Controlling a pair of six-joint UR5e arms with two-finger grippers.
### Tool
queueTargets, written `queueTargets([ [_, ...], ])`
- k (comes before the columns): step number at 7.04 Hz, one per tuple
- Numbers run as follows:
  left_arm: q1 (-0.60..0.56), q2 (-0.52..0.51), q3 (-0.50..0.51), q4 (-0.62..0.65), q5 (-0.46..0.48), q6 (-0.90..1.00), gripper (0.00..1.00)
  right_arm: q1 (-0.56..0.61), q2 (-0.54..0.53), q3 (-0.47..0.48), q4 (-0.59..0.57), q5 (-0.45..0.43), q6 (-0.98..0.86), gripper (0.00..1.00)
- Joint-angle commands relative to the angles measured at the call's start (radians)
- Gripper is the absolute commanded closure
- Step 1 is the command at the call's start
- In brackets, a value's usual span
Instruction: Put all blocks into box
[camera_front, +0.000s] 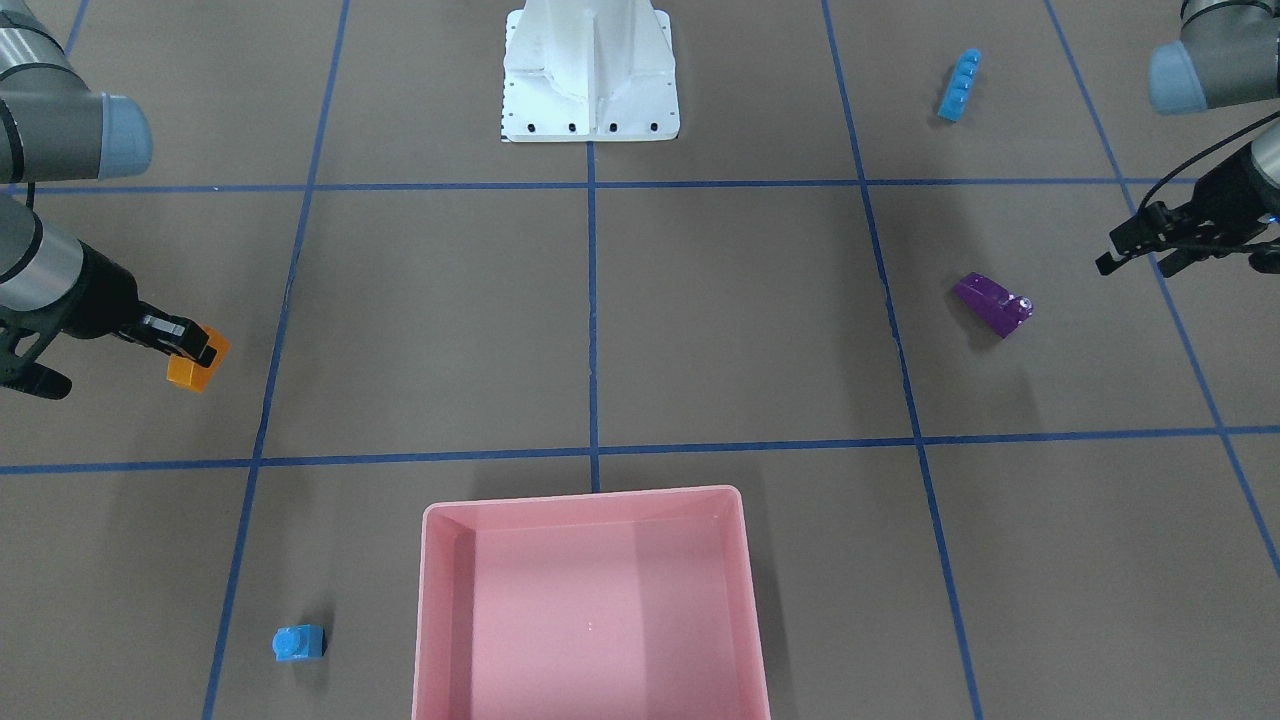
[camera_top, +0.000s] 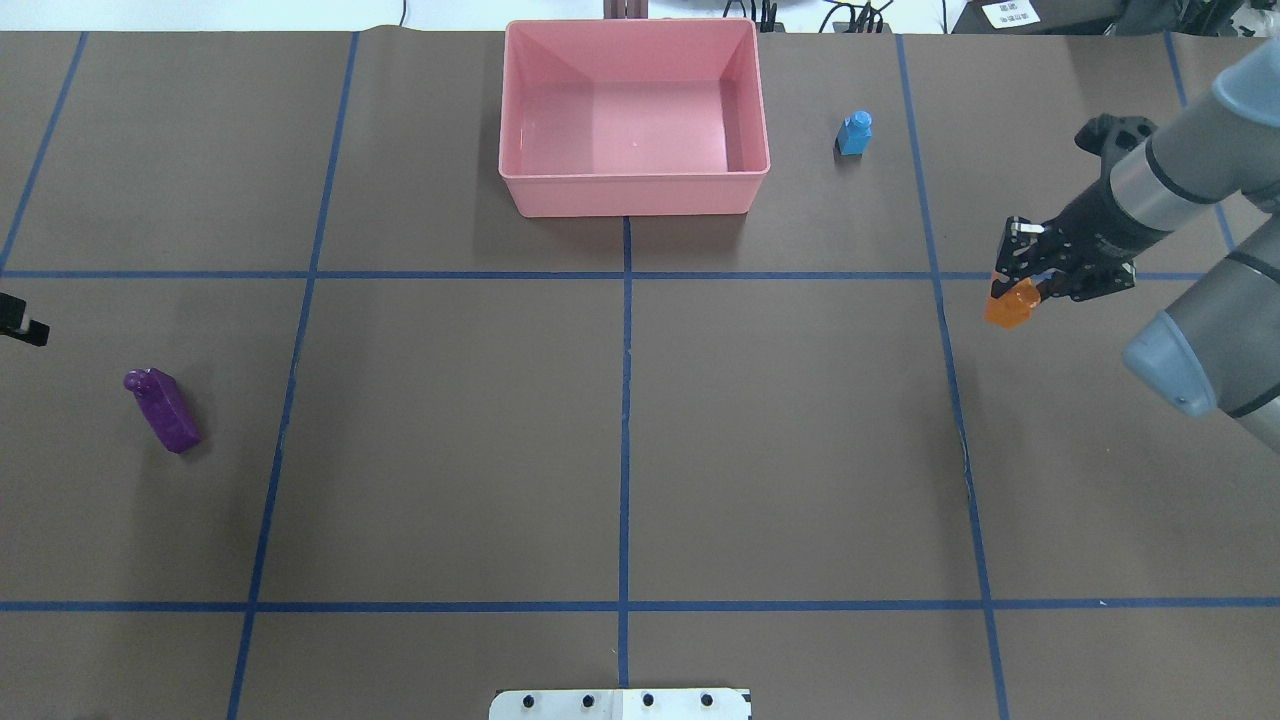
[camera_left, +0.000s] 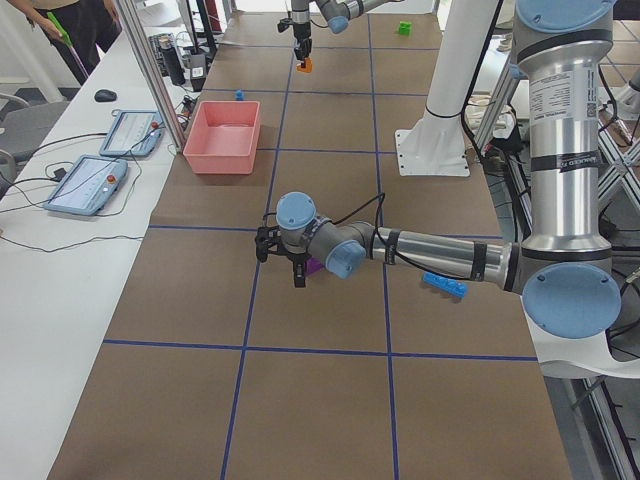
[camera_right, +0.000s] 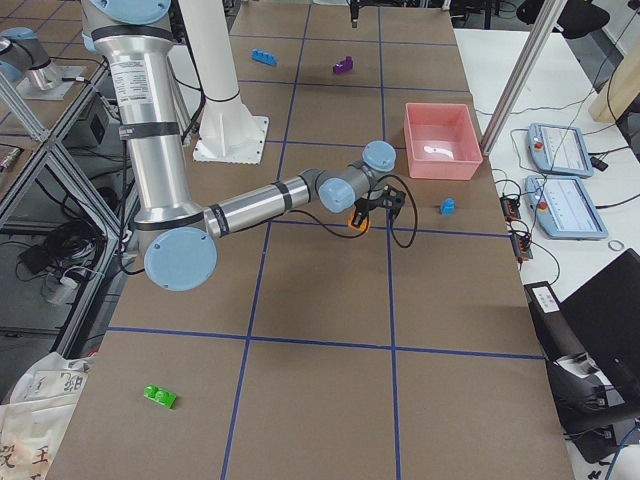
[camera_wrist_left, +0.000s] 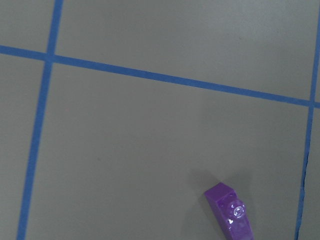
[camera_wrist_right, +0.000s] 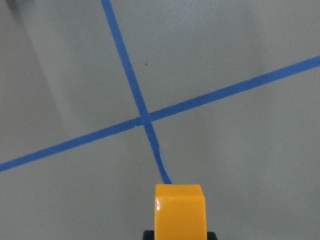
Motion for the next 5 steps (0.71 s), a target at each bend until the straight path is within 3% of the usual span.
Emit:
queueTargets([
  [1, 0.163, -0.038, -0.001, -0.001, 0.029, -0.308, 0.01, 0.008, 0.236, -0.074, -0.148, -0.008, 0.005, 1.0],
  [3, 0.277, -0.073, 0.017, 0.003, 0.123, -0.447, 0.01, -0.006, 0.502, -0.32, -0.159, -0.037, 0.082, 1.0],
  [5, 0.297, -0.081, 0.049, 0.003, 0.132, -0.459, 0.05, -0.027, 0.713, -0.53, -0.148, -0.111, 0.126, 1.0],
])
